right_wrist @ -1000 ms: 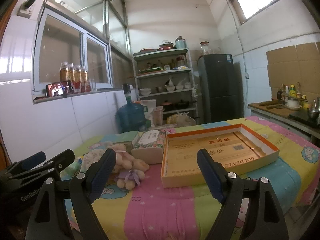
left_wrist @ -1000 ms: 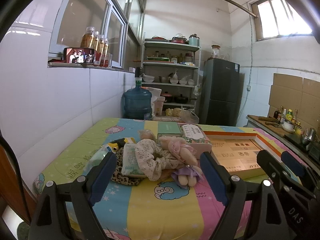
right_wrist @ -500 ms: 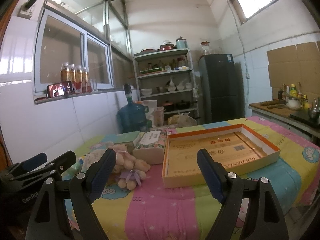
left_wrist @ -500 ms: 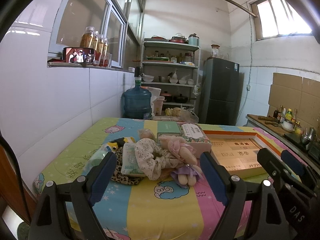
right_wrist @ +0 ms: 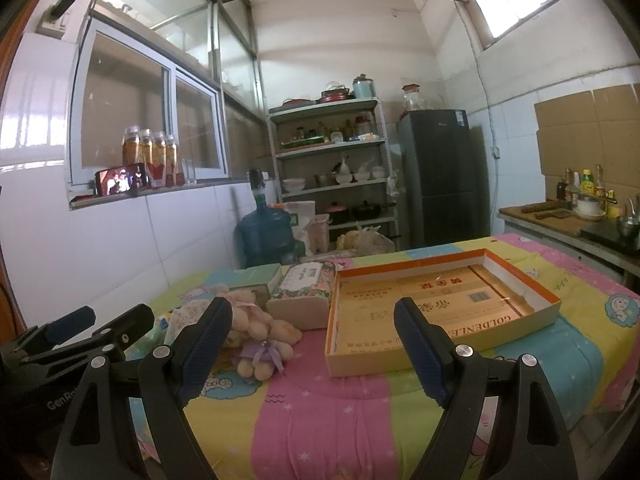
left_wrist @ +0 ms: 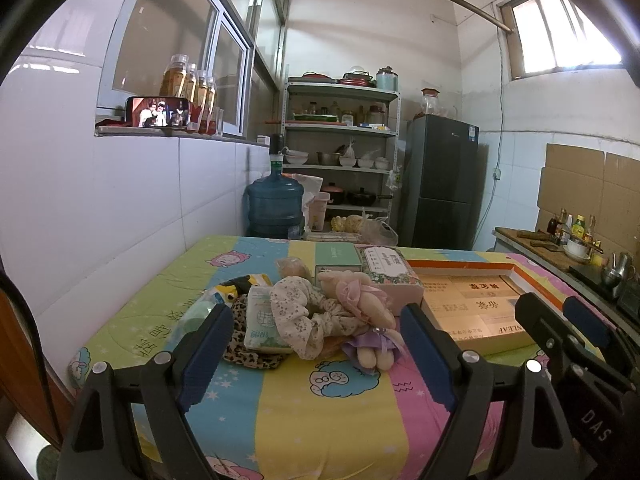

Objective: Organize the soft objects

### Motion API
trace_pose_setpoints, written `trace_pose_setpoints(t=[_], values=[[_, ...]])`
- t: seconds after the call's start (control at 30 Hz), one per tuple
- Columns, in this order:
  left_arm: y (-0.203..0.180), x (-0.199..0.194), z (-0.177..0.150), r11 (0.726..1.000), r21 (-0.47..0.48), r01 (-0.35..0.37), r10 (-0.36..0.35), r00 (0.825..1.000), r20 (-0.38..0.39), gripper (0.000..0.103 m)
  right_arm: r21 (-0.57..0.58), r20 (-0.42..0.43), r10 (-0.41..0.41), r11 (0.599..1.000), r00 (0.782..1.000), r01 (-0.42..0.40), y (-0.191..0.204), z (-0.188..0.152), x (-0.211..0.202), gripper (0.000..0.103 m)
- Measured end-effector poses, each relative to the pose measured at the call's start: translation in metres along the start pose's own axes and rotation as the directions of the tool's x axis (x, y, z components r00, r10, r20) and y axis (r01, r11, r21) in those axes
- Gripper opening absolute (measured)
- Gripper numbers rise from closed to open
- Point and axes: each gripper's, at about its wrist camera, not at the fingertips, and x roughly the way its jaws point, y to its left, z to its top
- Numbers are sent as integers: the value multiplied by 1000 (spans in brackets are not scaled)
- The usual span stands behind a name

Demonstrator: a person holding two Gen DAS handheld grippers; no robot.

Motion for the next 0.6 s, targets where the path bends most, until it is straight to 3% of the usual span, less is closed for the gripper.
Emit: trace_pose_setpoints(t=[0.6], values=[[-1, 0, -1, 1000, 2, -2, 2, 1000, 0, 85, -8, 16, 28, 1000, 999, -28, 9, 2, -4, 84]])
